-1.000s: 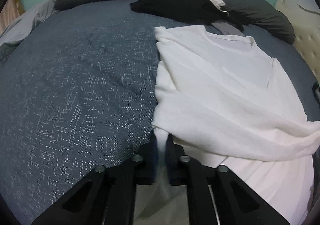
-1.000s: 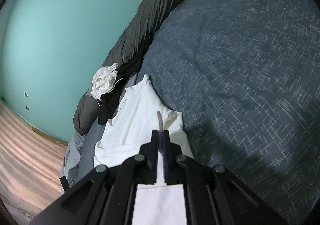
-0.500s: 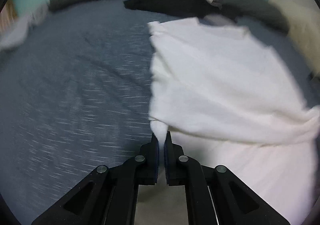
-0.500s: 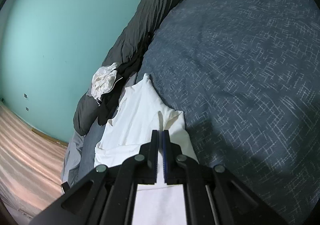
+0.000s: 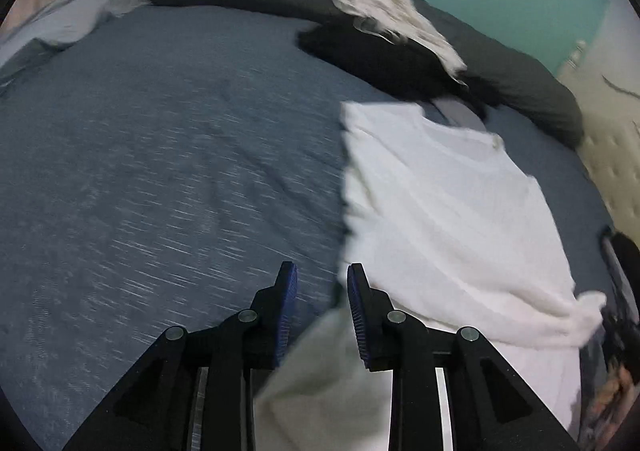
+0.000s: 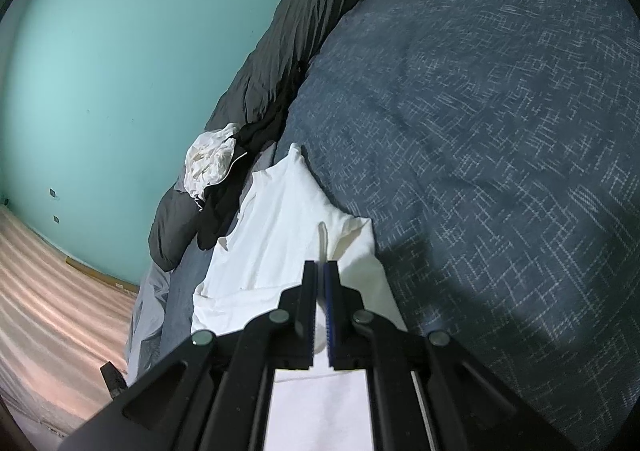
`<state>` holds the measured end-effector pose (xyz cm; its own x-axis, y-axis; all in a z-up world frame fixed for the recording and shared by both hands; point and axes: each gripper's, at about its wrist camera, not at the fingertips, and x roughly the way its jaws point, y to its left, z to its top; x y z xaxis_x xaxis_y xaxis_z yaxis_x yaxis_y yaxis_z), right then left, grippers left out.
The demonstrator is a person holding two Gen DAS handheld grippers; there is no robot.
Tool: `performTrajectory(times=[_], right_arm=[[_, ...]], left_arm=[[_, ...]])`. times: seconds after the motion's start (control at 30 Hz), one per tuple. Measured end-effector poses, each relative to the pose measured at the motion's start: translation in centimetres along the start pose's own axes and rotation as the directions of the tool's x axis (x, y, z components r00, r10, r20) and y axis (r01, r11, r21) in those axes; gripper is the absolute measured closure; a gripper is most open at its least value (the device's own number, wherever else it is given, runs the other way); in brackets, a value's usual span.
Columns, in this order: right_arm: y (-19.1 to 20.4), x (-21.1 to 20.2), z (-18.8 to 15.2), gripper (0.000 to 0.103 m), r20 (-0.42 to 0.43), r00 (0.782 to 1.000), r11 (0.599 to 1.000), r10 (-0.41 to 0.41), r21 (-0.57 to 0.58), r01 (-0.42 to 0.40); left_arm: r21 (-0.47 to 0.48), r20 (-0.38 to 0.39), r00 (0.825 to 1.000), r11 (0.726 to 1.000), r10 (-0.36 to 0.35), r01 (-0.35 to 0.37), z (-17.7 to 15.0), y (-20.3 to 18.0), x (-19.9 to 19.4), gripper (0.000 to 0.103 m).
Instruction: Fold clothes
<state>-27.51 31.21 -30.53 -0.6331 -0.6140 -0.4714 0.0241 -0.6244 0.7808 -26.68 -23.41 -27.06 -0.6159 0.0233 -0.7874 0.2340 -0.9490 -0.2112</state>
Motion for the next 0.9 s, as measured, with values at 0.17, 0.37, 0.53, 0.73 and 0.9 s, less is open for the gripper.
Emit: performTrajectory(times=[0.17, 0.37, 0.53, 0.73, 0.9], right_arm=[[0.0, 0.0, 0.0, 0.100, -0.004, 1.000, 1.000, 0.001, 0.001, -0.001], [0.0, -0.1, 0.1, 0.100, -0.008, 1.000, 1.000, 0.001, 0.002, -0.001], [-0.1, -0.1, 0.1, 0.100, -0.012, 1.000, 1.000, 0.002, 0.007, -0.002], [-0.3, -0.1, 0.1, 0.100, -0.016, 1.000, 1.000, 0.005, 0.011, -0.005], [-0.5, -0.2, 0.2, 0.100, -0.016, 1.000, 1.000, 0.005, 0.019, -0.005]], left_arm=[[0.118, -0.057, 0.997, 0.992, 0.051, -0.044, -0.6, -1.0, 2.1, 0.075], [0.179, -0.078, 0.997, 0.984, 0.023, -0.009, -1.1, -3.3, 3.1, 0.075], [0.186, -0.068, 0.998, 0.982, -0.010, 0.022, -0.7, -4.0, 2.7, 0.075], [0.196, -0.054, 0.998, 0.980, -0.017, 0.028, -0.6, -4.5, 3.1, 0.075], [0.181, -0.035, 0.999, 0.983, -0.015, 0.021, -0.2, -4.4, 3.6, 0.079]])
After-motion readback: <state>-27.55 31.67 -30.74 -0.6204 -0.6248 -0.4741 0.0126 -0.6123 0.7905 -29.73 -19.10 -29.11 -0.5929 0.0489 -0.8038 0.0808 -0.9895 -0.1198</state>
